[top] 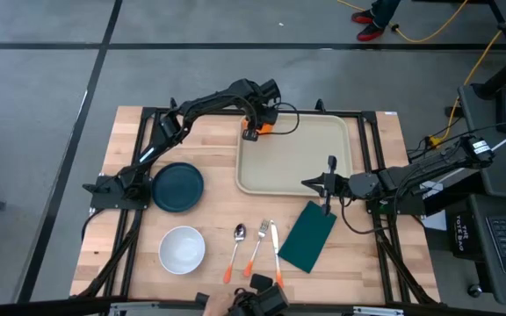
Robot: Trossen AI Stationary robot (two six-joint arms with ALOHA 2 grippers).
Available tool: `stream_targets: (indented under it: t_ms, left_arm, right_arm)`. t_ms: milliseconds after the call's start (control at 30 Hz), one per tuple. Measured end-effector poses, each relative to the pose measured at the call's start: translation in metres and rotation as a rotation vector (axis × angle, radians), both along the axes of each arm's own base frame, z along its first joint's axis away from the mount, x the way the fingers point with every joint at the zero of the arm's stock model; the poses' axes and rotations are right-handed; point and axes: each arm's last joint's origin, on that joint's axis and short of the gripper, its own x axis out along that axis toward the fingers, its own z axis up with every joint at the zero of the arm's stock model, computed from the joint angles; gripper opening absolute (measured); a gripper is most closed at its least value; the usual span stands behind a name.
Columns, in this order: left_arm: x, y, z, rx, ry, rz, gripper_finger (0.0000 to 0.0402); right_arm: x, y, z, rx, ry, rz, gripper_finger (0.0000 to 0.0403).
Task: Set up tray
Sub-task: Put the orange cup on the top left of the serving tray
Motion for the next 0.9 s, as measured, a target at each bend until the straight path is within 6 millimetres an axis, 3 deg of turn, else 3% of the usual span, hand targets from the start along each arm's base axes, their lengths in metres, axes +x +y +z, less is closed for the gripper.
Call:
stream_targets:
  t_ms: [267,900]
  left_arm:
    - [0.0016,-0.0026,0.0002,0.009,0.004,-0.004,0.0008]
    - [0.0022,-0.0028,0.0044,0.042,0.006,0.002,0.0086]
  right_arm:
    - [0.0,0.0,-0.0001,-0.001,0.002,0.0,0.0012]
    - [-0.0002,-0.0001,-0.0006,-0.002,0.007,0.0,0.0012]
